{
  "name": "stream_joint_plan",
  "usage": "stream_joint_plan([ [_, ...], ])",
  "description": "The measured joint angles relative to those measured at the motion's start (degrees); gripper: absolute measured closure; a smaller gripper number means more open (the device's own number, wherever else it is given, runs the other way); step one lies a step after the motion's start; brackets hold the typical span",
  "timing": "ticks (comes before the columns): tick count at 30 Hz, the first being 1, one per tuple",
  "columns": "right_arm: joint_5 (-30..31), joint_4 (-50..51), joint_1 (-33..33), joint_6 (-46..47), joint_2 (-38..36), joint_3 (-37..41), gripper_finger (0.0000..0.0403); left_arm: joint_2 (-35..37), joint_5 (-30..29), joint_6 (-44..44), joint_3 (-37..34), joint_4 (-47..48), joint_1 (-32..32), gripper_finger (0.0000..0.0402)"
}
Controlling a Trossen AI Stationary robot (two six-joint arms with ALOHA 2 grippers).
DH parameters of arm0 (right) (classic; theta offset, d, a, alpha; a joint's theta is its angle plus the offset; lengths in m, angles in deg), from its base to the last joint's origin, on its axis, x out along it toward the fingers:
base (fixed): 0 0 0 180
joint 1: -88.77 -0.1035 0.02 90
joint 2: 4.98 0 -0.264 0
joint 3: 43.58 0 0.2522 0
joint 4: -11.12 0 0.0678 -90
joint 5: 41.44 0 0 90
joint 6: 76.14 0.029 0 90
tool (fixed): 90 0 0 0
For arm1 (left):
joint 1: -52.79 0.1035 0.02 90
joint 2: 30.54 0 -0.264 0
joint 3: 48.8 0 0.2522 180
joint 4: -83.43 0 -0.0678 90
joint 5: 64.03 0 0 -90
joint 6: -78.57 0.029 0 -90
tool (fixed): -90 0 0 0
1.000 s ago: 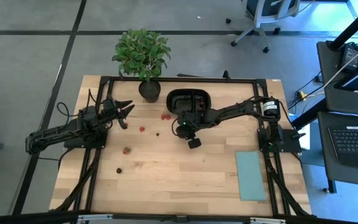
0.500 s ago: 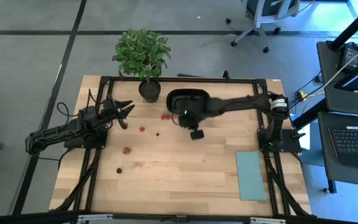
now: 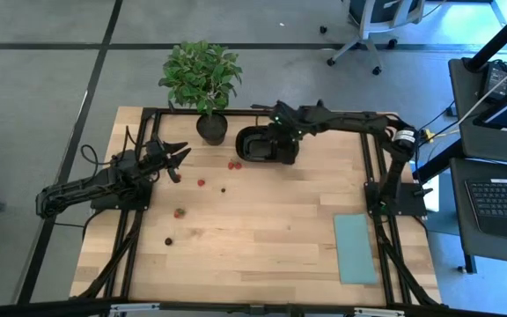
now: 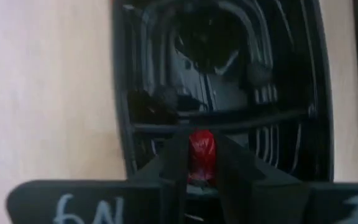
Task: Pick and placing Produce into tupperware
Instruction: Put the red cherry into the black container
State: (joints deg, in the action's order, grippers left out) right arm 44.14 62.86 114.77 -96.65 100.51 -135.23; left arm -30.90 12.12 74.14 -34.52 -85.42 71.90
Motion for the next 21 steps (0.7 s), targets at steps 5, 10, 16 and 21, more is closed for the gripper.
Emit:
stream_joint_plan([
  [5, -0.09, 1.3, 2.28, 0.81, 1.78, 0.22, 0.0336, 0.0, 0.0, 0.0, 0.0, 0.0, -0.01, 0.0292],
  [10, -0.15, 0.77, 2.51, 0.79, 2.68, 1.53, 0.0336, 0.0, 0.0, 0.02, -0.01, 0.0, 0.01, 0.0292],
  [16, -0.15, -0.43, 2.51, 0.94, 2.71, 3.25, 0.0336, 0.0, 0.0, 0.0, 0.0, -0.01, -0.01, 0.0292],
  [21, -0.15, -0.6, 2.51, 0.96, 2.71, 3.72, 0.0336, 0.0, 0.0, 0.0, 0.0, 0.0, -0.01, 0.0292],
])
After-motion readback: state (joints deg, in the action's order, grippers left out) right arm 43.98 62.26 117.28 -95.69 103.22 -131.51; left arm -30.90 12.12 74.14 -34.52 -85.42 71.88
